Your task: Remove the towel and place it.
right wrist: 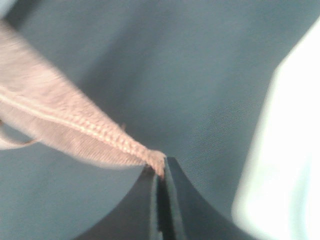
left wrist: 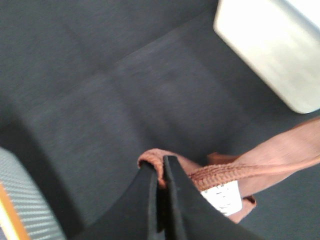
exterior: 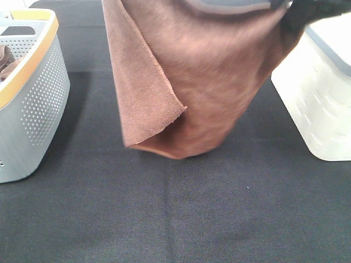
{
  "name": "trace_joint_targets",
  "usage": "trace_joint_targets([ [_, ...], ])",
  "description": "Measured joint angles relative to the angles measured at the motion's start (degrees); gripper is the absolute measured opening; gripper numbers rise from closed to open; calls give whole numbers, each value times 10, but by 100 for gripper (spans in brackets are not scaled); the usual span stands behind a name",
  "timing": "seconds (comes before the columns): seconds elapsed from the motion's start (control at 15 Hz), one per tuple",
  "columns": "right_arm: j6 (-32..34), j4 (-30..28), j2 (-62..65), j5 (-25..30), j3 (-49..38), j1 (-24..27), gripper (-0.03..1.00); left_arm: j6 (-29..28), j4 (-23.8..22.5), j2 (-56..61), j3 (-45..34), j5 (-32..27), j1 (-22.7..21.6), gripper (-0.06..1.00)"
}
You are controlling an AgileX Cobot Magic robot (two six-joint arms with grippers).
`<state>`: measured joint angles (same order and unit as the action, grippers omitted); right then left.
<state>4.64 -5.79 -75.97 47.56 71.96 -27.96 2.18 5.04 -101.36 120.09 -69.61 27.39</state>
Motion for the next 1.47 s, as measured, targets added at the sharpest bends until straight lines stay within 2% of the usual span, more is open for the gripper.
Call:
trace_joint_targets([
  [0.27, 11, -41, -58, -70, 41, 0, 0, -22, -83, -53, 0, 2, 1, 1],
  [0.53, 116, -159, -138, -174, 89, 0, 0, -59, -169, -96, 0, 128, 1, 1],
  [0.6, 141, -205, -152, -203, 100, 0, 0, -78, -192, -107, 0, 165, -1, 1],
  [0.67, 179, -275, -175, -239, 117, 0, 0, -103, -218, -120, 0, 214, -7, 1],
  [0.8, 224, -357, -203, -268, 144, 1, 0, -125, -239, -131, 0, 280, -19, 1],
  [1.0, 247, -447, -237, -317, 179, 1, 0, -136, -242, -140, 0, 360, -41, 1],
  [1.2, 248, -466, -254, -325, 182, 1, 0, -146, -243, -152, 0, 366, -44, 1],
  [1.27, 248, -452, -261, -306, 182, 1, 0, -146, -238, -159, 0, 339, -44, 1],
  [1.33, 248, -407, -268, -257, 182, 1, 0, -146, -227, -168, 0, 275, -44, 1],
  [1.47, 235, -305, -272, -194, 180, 1, 0, -146, -215, -178, -5, 184, -44, 1],
])
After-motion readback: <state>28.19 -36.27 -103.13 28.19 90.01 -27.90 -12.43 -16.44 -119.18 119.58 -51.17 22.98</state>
